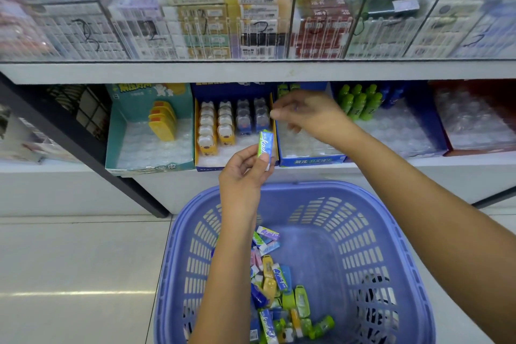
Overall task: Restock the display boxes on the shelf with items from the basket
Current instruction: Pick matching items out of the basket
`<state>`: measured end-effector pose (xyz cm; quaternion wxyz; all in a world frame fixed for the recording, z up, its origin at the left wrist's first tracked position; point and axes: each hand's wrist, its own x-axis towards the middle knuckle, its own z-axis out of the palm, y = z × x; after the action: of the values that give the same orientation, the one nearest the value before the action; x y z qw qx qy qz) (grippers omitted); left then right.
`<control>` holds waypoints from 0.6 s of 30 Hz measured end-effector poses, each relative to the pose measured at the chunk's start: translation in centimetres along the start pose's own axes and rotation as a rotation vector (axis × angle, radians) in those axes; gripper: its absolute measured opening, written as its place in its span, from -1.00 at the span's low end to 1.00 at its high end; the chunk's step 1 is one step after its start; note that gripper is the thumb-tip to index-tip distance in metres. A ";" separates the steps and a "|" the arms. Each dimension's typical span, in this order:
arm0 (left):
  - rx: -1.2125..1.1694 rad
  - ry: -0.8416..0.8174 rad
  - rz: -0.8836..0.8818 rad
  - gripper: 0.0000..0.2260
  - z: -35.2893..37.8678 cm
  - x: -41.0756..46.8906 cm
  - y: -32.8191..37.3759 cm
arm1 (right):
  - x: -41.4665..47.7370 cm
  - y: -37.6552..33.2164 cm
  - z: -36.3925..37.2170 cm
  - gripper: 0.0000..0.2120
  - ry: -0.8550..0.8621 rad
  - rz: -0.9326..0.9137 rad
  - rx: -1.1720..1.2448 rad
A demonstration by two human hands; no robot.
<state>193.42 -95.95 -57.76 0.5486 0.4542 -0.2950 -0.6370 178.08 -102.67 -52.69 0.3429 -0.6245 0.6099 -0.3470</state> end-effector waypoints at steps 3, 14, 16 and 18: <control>0.076 -0.043 0.081 -0.86 0.8 0.2 0.0 | -2.5 -0.3 0.5 -0.79 -0.209 -0.002 0.231; 1.380 -0.475 0.516 -0.50 3.5 -0.4 -3.5 | 1.9 3.5 -3.0 -0.82 0.377 -0.048 -0.082; 1.419 -0.470 0.530 -0.46 3.3 -0.4 -4.0 | 2.5 4.1 -2.8 -0.81 0.363 -0.061 -0.076; 1.418 -0.468 0.533 -0.44 3.3 -0.4 -4.1 | 3.0 4.8 -2.6 -0.80 0.342 -0.081 -0.106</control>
<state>188.69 -95.01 -59.93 0.1861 0.4636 -0.8370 -0.2234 173.40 -105.80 -55.35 0.1867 -0.5977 0.6509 -0.4292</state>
